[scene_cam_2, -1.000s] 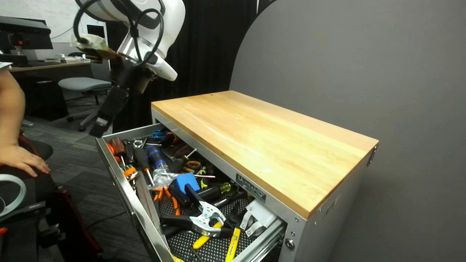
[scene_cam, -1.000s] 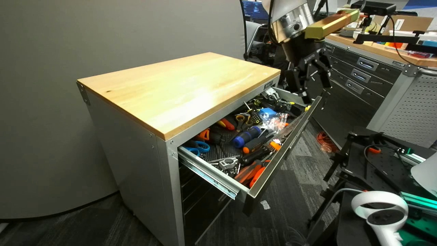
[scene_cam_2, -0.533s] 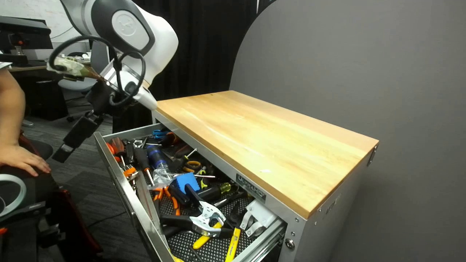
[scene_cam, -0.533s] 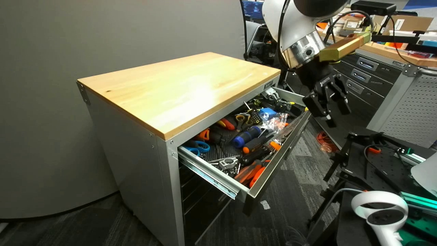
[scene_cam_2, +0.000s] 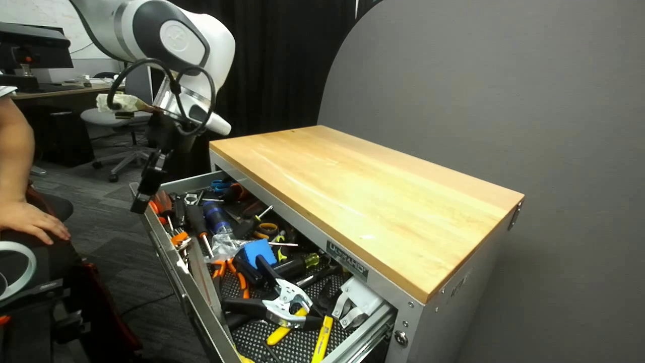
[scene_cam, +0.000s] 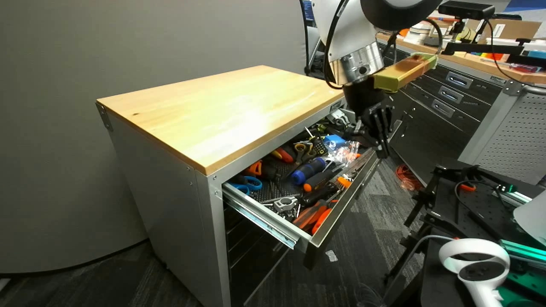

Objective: Put the screwdriver in the drawer and close it

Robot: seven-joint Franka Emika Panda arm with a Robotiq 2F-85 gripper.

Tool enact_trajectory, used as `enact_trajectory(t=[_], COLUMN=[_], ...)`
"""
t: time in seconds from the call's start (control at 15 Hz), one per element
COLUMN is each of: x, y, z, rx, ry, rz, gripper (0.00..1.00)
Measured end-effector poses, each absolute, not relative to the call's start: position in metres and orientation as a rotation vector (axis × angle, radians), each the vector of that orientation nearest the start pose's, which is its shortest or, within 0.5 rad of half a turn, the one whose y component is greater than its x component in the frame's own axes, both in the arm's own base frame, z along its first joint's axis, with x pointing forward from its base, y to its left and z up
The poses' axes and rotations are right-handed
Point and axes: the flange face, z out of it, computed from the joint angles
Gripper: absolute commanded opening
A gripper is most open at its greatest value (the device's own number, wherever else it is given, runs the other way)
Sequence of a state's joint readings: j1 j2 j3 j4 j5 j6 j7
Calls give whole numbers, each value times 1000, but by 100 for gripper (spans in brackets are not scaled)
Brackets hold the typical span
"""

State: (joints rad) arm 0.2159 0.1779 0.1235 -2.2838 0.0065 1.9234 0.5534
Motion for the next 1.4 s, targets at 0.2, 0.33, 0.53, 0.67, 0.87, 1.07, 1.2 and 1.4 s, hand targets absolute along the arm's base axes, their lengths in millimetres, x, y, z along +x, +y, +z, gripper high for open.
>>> enact_trajectory(t=[0.2, 0.33, 0.53, 0.67, 0.87, 1.07, 1.2, 1.4], x=[458, 474, 497, 513, 538, 552, 550, 548], y=[174, 184, 188, 183, 174, 166, 163, 154], z=[263, 264, 248, 232, 214, 199, 194, 187], rx=[-3332, -3353, -3362, -3406, -3509, -3592, -3637, -3679], ry=[312, 350, 424, 440, 442, 430, 429, 497], rz=[635, 453, 210, 78, -99, -206, -235, -264], gripper=[2, 3, 0, 0, 0, 0, 0, 0])
